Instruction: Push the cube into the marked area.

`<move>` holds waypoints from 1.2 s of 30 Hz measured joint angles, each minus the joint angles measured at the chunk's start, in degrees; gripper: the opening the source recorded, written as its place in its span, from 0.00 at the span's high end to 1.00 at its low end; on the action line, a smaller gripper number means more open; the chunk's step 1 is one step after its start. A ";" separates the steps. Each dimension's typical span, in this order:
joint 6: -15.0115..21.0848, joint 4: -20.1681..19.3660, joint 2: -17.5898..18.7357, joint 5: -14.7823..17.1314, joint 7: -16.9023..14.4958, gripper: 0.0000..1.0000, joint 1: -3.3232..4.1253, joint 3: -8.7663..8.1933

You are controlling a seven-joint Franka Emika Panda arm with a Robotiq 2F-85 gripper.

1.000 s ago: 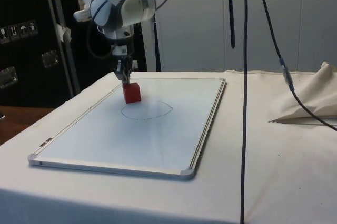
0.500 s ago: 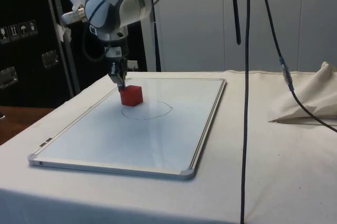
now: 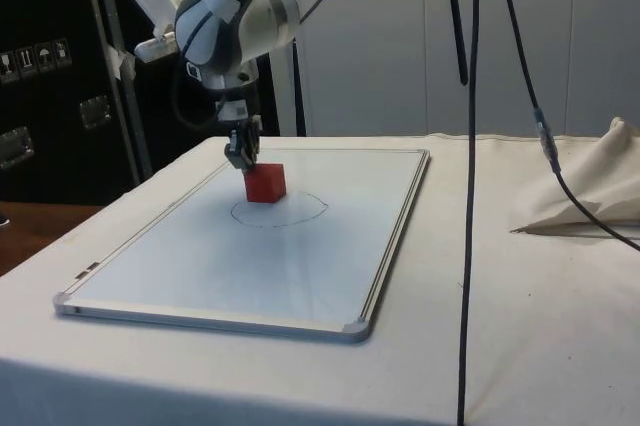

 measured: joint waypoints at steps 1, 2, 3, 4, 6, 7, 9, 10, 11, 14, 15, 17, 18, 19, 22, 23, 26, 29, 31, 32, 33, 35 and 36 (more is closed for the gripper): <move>-0.06 -0.11 -0.06 0.00 -0.06 1.00 -0.06 -0.06; -0.23 -0.17 -0.11 0.00 -0.11 1.00 -0.11 -0.17; -0.34 -0.17 -0.06 0.00 -0.17 1.00 -0.23 -0.23; -0.57 -0.17 0.00 0.00 -0.46 1.00 -0.52 -0.52; -0.69 -0.11 0.11 0.00 -0.69 1.00 -0.80 -0.74; -0.74 -0.11 0.17 -0.06 -0.74 1.00 -0.92 -0.86; -0.74 -0.06 0.23 -0.23 -0.74 1.00 -1.03 -0.92; -0.80 0.00 0.29 -0.34 -0.74 1.00 -1.09 -0.97; -0.97 0.06 0.34 -0.92 -0.57 1.00 -1.20 -1.32; -1.55 0.17 0.34 -1.55 -0.40 1.00 -1.32 -1.83; -1.72 0.17 0.34 -1.83 -0.40 1.00 -1.32 -2.12; -1.72 0.17 0.34 -1.83 -0.40 1.00 -1.32 -2.12; -1.95 0.23 0.34 -2.06 -0.34 1.00 -1.38 -2.29; -2.06 0.23 0.34 -2.35 -0.29 1.00 -1.43 -2.52; -2.98 0.34 0.29 -2.92 -0.29 1.00 -1.55 -3.21; -3.32 0.29 0.23 -2.98 -0.29 1.00 -1.55 -3.38; -4.47 -0.29 -0.69 -3.15 -0.34 1.00 -1.32 -3.55; -5.21 -1.55 -2.29 -3.38 -0.29 1.00 -0.80 -3.50; -5.33 -2.75 -3.44 -3.55 -0.29 1.00 -0.40 -3.38; -5.33 -3.44 -4.01 -3.61 -0.29 1.00 -0.29 -3.32; -5.33 -3.44 -4.01 -3.61 -0.29 1.00 -0.29 -3.32; -5.27 -4.58 -4.98 -3.67 -0.29 1.00 -0.06 -2.98; -5.27 -5.21 -5.61 -3.67 -0.17 1.00 0.11 -2.58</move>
